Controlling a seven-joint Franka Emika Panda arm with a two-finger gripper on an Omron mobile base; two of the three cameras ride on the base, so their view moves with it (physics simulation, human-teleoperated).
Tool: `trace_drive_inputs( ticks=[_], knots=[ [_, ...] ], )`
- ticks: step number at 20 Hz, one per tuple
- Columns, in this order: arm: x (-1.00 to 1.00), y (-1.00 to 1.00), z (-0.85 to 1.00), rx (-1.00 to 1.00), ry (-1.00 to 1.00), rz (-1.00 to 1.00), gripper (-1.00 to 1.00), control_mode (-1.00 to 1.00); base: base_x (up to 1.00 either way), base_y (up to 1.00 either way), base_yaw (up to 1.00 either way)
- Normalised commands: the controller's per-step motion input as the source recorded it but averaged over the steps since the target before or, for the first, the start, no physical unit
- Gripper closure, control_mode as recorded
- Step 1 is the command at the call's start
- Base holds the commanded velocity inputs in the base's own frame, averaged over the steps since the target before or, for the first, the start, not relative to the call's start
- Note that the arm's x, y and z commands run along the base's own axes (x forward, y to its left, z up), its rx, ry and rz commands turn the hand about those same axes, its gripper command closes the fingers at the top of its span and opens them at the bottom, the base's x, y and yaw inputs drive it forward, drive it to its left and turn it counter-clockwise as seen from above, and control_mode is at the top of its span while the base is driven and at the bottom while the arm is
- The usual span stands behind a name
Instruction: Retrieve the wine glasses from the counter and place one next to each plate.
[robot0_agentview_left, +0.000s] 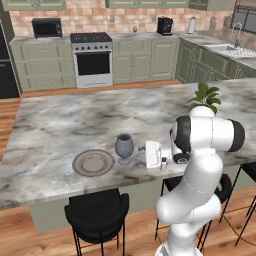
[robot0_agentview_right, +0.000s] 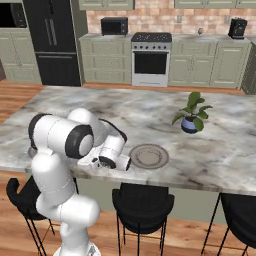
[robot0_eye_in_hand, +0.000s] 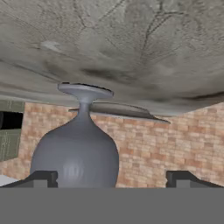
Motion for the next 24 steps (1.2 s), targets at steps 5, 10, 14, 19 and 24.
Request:
trace_drive_inputs(
  ticks=[5,10,14,19,24],
  knots=[
    [-0.68,-0.20,1.00,0.14,-0.22,0.01,-1.00,-1.00,0.00,0.00,0.00],
    [-0.39,-0.09,1.00,0.14,-0.13,0.03,-1.00,-1.00,0.00,0.00,0.00],
    [0.04,-0.12,1.00,0.14,-0.02,0.00,-1.00,-1.00,0.00,0.00,0.00],
    [0.01,-0.12,1.00,0.17,0.00,0.00,-1.00,-1.00,0.00,0.00,0.00],
    [-0.06,-0.05,1.00,0.13,0.00,0.03,-1.00,-1.00,0.00,0.00,0.00]
  ],
)
